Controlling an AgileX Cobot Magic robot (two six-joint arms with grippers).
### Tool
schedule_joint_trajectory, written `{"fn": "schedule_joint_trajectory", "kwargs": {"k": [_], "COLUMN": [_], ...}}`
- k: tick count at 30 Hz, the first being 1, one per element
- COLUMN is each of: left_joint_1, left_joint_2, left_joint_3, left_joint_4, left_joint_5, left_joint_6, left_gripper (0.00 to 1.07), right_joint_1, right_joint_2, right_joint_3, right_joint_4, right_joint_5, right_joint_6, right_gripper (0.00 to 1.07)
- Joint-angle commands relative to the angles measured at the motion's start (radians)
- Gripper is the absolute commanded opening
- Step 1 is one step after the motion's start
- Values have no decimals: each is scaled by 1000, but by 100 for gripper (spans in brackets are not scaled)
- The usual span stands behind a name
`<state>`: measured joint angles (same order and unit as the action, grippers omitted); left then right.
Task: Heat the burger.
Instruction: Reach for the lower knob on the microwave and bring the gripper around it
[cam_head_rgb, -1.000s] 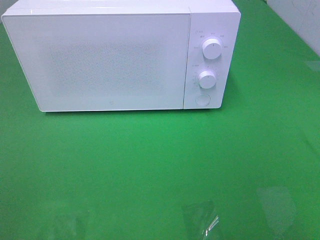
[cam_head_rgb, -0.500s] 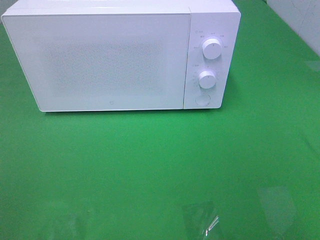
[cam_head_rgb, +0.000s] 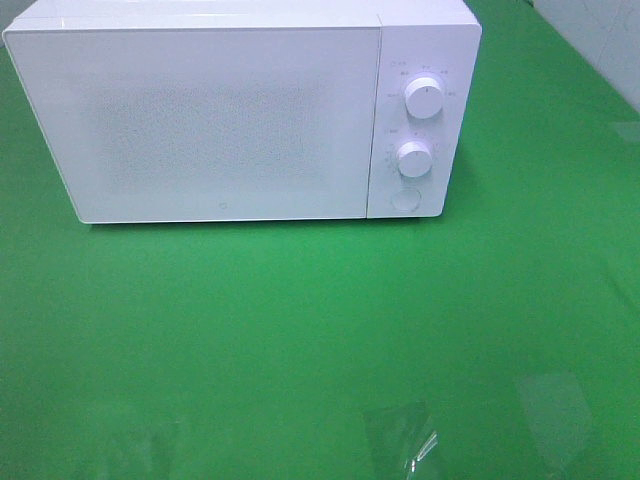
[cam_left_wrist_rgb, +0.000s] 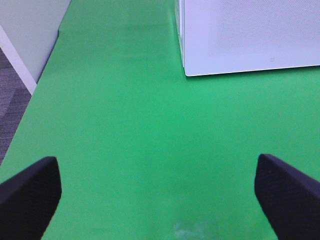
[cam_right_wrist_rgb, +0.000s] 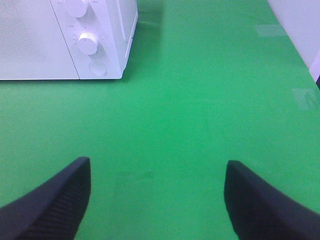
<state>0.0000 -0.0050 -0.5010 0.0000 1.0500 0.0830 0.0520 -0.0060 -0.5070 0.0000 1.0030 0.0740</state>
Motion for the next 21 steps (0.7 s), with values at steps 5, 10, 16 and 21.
{"fn": "schedule_joint_trajectory", "kwargs": {"k": [5,10,16,21], "left_joint_1": [0,0,0,0], "left_joint_2": [-24,-24,-24,-24], "left_joint_3": [3,3,3,3], "left_joint_4": [0,0,0,0], "left_joint_5": [-12,-12,-12,-12], "left_joint_6": [4,4,4,4], "left_gripper": [98,98,98,98], "right_joint_1": [-6,-6,-6,-6], "right_joint_2": [-4,64,205,328], "right_joint_3": [-10,-50,-55,-55], "right_joint_4": [-9,-9,-18,-17], "right_joint_5": [-14,-95,-202,-295], "right_joint_6": [0,-1,-1,-1], "right_gripper": [73,78,78,75]}}
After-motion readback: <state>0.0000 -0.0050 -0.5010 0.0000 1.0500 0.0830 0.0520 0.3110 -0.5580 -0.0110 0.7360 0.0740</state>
